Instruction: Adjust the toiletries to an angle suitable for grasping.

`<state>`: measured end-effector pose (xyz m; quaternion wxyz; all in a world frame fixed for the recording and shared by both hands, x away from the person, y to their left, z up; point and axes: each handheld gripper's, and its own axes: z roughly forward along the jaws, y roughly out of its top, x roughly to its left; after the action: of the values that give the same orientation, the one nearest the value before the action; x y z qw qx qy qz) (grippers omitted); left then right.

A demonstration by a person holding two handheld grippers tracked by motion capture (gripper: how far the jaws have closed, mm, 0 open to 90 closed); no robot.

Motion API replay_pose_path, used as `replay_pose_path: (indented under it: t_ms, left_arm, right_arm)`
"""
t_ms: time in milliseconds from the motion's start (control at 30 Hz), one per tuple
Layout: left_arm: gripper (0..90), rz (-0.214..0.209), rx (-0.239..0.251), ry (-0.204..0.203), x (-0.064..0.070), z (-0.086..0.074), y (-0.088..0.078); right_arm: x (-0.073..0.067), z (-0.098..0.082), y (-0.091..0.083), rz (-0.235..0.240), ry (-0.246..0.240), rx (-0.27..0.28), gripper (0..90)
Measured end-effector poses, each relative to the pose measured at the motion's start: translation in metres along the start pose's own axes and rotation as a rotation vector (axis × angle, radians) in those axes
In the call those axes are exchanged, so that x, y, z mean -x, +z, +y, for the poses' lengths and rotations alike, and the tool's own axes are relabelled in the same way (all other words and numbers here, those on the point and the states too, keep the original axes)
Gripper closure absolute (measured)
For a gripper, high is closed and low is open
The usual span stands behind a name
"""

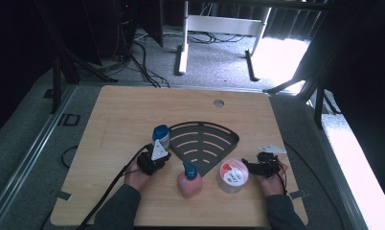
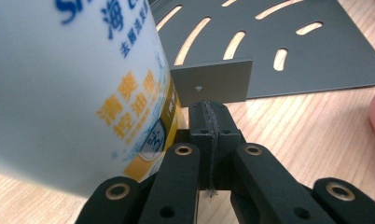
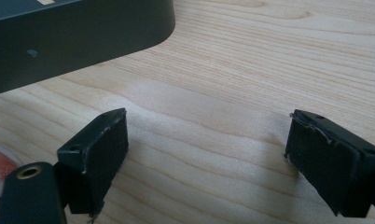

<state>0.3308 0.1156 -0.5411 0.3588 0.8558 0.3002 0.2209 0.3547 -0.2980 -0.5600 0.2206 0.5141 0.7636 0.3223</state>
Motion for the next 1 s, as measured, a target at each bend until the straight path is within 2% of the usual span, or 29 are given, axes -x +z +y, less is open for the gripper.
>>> replay_pose_path:
  t_ms: [467, 700, 1000]
  left_arm:
    - [90.0, 0.024, -0.040, 0.023, -0.019, -0.003, 0.006]
    - [90.0, 0.036, -0.036, -0.001, -0.022, -0.001, 0.005]
    - [90.0, -0.054, 0.016, -0.006, -0.005, 0.007, -0.011]
  right_arm:
    - [0.000, 0.000, 0.000, 0.000, 0.002, 0.000, 12.6]
    - [0.000, 0.000, 0.000, 0.000, 0.001, 0.000, 12.6]
    - [0.000, 0.000, 0.000, 0.000, 0.000, 0.000, 12.6]
